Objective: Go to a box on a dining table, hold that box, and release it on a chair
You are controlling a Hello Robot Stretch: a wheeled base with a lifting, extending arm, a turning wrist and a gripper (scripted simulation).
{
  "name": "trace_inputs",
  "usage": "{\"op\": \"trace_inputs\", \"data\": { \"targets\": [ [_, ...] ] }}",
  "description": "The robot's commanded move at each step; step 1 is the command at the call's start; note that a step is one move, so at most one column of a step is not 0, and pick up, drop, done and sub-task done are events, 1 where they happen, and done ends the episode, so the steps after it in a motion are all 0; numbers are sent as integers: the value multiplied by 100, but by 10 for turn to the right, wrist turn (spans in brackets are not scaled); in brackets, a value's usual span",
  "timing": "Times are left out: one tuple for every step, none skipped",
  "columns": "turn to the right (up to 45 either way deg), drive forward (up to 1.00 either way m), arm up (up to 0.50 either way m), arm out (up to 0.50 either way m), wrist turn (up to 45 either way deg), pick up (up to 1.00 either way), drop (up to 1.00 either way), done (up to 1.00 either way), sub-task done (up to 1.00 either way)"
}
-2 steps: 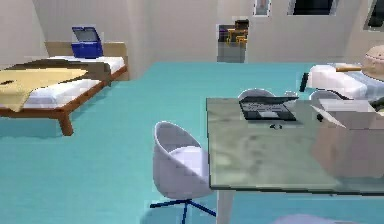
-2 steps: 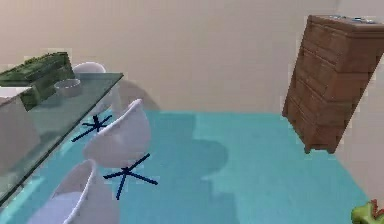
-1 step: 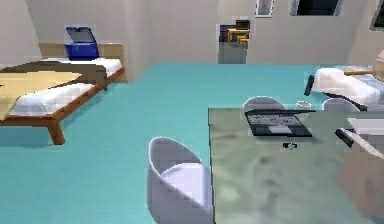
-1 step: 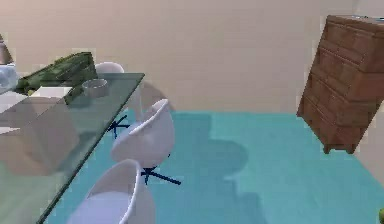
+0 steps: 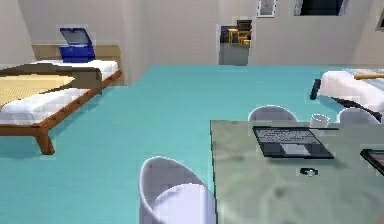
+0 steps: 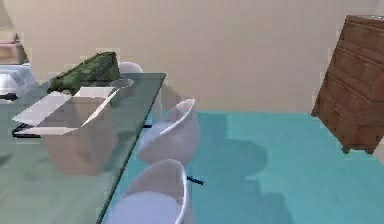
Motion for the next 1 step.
{"op": "trace_inputs", "data": {
  "targets": [
    [-450, 0, 0, 0, 0, 0, 0, 0, 0]
  ]
}}
